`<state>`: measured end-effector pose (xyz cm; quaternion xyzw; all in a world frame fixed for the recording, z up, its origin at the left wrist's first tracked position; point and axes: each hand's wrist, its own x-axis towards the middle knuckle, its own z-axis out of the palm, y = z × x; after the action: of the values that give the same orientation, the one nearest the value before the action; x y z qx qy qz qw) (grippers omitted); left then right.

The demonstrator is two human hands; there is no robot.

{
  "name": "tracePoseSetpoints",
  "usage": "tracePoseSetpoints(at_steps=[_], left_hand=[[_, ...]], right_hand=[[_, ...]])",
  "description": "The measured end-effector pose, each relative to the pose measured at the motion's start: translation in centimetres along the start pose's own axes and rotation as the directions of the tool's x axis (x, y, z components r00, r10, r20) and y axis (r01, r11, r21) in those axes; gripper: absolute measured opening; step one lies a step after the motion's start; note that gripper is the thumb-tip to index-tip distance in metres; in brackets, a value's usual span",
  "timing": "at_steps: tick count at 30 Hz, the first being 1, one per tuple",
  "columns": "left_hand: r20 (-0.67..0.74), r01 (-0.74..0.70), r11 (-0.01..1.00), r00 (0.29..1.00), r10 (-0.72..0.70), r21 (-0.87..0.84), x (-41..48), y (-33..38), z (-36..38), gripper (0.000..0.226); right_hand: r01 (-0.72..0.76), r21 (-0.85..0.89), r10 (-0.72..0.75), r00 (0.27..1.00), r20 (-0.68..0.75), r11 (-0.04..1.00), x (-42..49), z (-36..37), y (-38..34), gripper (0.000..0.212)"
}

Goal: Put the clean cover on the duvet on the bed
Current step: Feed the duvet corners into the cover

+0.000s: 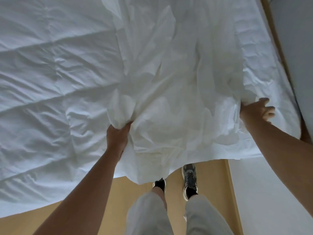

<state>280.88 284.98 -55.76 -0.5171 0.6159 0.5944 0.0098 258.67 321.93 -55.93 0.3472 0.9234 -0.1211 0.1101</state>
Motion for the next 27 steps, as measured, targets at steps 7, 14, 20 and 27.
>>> tracePoseSetpoints(at_steps=[7,14,20,27], left_hand=[[0.230,0.056,0.998,0.972,-0.056,0.005,-3.7,-1.2,3.5,0.062],[0.478,0.137,0.991,0.869,-0.123,0.006,-7.7,-3.4,6.4,0.061],[0.185,-0.028,0.985,0.983,-0.004,0.169,-8.2,-4.0,6.3,0.057],[-0.077,0.033,0.999,0.997,-0.033,-0.006,-7.3,-2.7,-0.4,0.059]], right_hand=[[-0.237,0.426,-0.006,0.869,0.495,0.873,-10.8,1.0,0.4,0.079],[-0.544,0.504,-0.013,0.671,0.742,0.671,-12.8,5.2,-5.0,0.068],[-0.194,0.612,-0.023,0.944,0.328,0.767,-10.6,6.3,-6.3,0.048],[-0.086,0.563,-0.023,0.983,0.184,0.822,-8.5,3.9,-7.4,0.039]])
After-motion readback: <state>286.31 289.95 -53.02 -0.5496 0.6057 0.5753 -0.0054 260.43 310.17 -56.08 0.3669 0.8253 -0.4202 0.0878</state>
